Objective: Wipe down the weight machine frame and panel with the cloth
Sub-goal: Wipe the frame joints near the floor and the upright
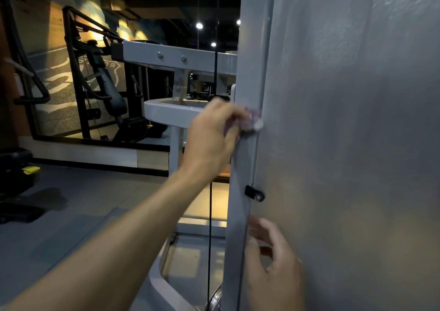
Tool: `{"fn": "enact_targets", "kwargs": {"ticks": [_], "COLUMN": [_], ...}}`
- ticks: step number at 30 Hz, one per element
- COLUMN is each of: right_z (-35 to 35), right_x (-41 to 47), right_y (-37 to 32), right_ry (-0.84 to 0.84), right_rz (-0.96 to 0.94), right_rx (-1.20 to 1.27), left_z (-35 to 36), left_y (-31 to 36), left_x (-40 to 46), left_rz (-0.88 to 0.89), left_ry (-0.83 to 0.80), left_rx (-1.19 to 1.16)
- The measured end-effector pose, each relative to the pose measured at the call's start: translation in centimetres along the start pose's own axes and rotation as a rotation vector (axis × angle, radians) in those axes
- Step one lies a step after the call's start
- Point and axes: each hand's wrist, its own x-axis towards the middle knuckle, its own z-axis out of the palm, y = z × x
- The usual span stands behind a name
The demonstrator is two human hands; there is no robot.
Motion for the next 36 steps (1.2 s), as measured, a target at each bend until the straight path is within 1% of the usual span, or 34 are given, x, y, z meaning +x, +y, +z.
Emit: {"fn": "enact_targets", "kwargs": {"ticks": [3,5,7,9,11,13,15,19,21,23,26,27,29,32,34,36], "right_z": [-0.1,-0.2,-0.4,-0.4,-0.3,-0.3,-0.4,-0.3,-0.2,-0.1,0.5,0.7,1.0,1.3,1.5,1.8], "right_x": [-0.3,-0.3,-0.2,-0.2,-0.3,-0.4,-0.4,-0.7,-0.8,-0.8,-1.0,-1.2,-1.5,-1.9,-2.1,-2.1], "right_y": [0.3,0.7,1.1,1.4,1.6,1.7,1.6,2.0,2.4,2.7,3.2,3.3,3.7,4.6,5.3,6.2], "right_ry": [-0.071,-0.117,-0.112,-0.063,-0.012,0.002,-0.001,-0.042,-0.062,-0.085,-0.142,-0.171,-0.240,-0.374,-0.451,-0.476], "right_rz": [0.048,0.072,0.065,0.052,0.038,0.044,0.040,0.031,0.027,0.031,0.031,0.038,0.034,0.042,0.054,0.029], "right_rx": [0.032,0.024,0.010,0.022,0.034,0.057,0.068,0.023,-0.007,-0.026,-0.081,-0.099,-0.146,-0.236,-0.298,-0.358], "left_z": [-0.8,-0.4,0.3,1.4,2.6,3.2,3.1,2.3,2.5,2.7,3.1,3.2,3.2,3.5,4.5,5.9], "left_y": [1.4,1.4,0.3,-1.7,-3.7,-4.9,-5.0,-2.7,-1.9,-2.0,-3.6,-4.5,-6.3,-9.4,-11.3,-12.9], "left_x": [4.3,4.3,1.5,-3.3,-9.0,-12.7,-12.5,-5.9,-4.7,-5.9,-9.4,-10.3,-11.5,-12.5,-13.0,-13.6], "left_rz": [-0.053,-0.021,0.025,0.027,-0.044,-0.133,-0.161,-0.173,-0.154,-0.116,-0.070,-0.093,-0.219,-0.451,-0.513,-0.540], "left_ry": [0.127,0.159,0.126,0.063,-0.041,-0.126,-0.123,0.063,0.098,0.054,-0.081,-0.113,-0.130,-0.068,-0.030,-0.068], "left_rx": [-0.074,-0.069,-0.084,-0.097,-0.105,-0.150,-0.184,-0.280,-0.267,-0.250,-0.305,-0.346,-0.463,-0.614,-0.622,-0.591]}}
